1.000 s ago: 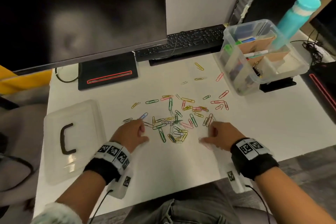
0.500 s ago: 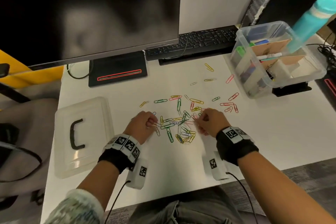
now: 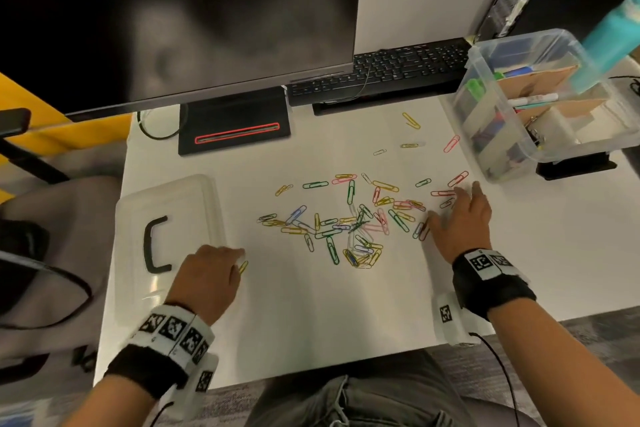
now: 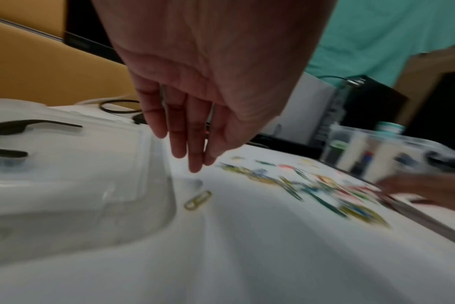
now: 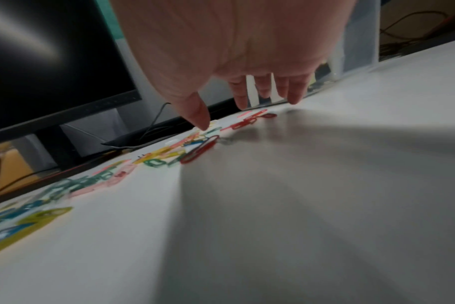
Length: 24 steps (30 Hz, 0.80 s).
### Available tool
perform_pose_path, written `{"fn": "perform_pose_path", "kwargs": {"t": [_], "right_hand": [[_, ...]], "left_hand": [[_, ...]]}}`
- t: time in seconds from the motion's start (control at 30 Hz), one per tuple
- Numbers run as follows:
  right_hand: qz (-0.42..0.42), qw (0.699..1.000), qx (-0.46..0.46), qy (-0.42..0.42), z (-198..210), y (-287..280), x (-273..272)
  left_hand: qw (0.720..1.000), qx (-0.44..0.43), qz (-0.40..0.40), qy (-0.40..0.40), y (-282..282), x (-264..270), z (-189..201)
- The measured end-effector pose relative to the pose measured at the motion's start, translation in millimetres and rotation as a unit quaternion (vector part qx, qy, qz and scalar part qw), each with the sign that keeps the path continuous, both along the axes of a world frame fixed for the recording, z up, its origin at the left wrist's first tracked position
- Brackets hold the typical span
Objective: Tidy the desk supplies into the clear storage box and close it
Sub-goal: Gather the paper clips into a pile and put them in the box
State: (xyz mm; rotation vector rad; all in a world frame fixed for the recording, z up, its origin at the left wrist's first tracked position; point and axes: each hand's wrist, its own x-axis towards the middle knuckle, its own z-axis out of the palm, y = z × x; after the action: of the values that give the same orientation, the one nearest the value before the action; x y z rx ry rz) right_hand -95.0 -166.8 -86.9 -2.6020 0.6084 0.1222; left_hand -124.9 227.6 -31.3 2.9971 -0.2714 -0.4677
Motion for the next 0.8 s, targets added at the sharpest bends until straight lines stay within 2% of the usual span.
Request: {"fn": "perform_pose_path", "kwargs": {"t": [0.1,0.17,0.33,0.4,0.43,0.5,0.57,0.67,0.73,0.8], "right_hand": [[0.012,0.999,-0.023,0.043,-5,1,3],[0.035,0.997,-0.030,0.062,-3,10,3],[0.125,0.989,-0.010,0.072,-2,49,-5],[0.153,0.985,0.008,0.075,-1,58,-7],[0.164,0.984,0.020,0.070,-1,59,-7],[0.159,0.985,0.054,0.037,0,52,-4],[0.115,0.992,0.057,0.001,2,36,4],[0.036,0.999,0.020,0.025,4,10,22],[0.014,0.997,0.012,0.070,3,2,34],[0.030,0.993,-0.016,0.113,0,6,39]], "left_hand": [[0.995,0.071,-0.068,0.025,-5,-35,-5],[0.988,0.110,-0.107,0.013,-8,-45,-15],[0.987,0.072,-0.143,0.017,-54,-12,-26],[0.986,0.020,-0.159,0.045,-75,9,-27],[0.987,-0.020,-0.148,0.057,-81,19,-26],[0.990,-0.100,-0.103,0.016,-86,35,-23],[0.989,-0.148,-0.017,-0.025,-82,50,-24],[0.982,-0.152,0.109,0.031,-81,62,-33],[0.979,-0.128,0.138,0.072,-92,62,-44],[0.982,-0.111,0.135,0.071,-110,55,-51]]}}
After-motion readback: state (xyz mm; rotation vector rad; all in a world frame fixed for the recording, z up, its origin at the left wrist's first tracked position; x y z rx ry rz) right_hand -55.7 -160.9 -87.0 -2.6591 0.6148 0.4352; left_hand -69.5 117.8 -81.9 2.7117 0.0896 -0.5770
